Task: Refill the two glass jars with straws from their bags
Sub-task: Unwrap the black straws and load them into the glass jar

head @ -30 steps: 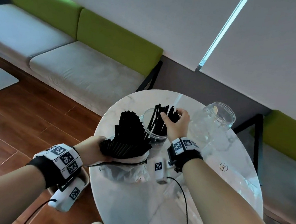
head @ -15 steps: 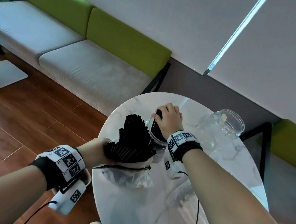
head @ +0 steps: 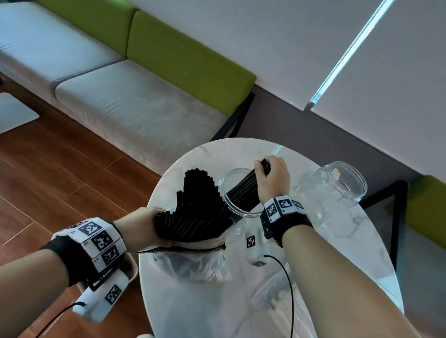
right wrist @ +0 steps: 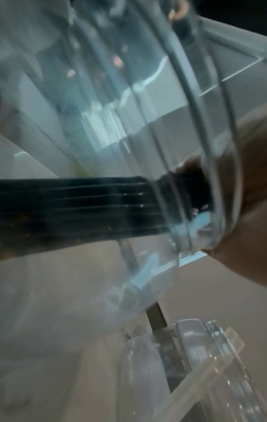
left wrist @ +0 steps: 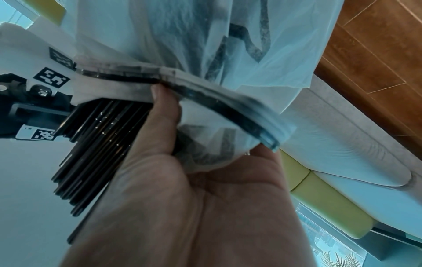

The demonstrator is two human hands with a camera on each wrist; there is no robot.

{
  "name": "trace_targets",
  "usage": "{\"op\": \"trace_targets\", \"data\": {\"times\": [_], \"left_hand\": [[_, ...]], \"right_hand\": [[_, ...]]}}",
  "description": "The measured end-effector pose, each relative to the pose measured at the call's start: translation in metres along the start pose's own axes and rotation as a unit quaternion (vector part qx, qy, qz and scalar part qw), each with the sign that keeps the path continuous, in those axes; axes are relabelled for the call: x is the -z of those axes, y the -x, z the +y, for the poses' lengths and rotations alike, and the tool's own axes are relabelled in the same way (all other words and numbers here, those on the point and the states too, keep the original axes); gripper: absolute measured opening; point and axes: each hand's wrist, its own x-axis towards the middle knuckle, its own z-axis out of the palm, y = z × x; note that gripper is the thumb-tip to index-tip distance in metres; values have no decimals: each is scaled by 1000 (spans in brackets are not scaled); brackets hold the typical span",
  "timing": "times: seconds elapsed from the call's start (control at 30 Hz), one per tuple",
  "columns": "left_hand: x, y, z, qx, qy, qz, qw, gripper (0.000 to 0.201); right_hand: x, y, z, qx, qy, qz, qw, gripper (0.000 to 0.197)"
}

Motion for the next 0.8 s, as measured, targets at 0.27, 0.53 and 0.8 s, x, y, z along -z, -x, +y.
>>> {"op": "trace_targets", "data": {"times": [0.27, 0.53, 0.8], "left_hand": [[-3, -2, -4, -9, -8, -5, 1000, 30], [-2, 4, 2, -9, 21, 18, 1000, 34], [-4, 7, 10, -28, 41, 10, 999, 34]], "right_hand": [[6, 6, 1, -13, -13, -12, 1000, 38], [42, 101, -34, 55, -180, 12, 982, 28], [-1, 171, -23, -22, -165, -237, 957, 73]]}}
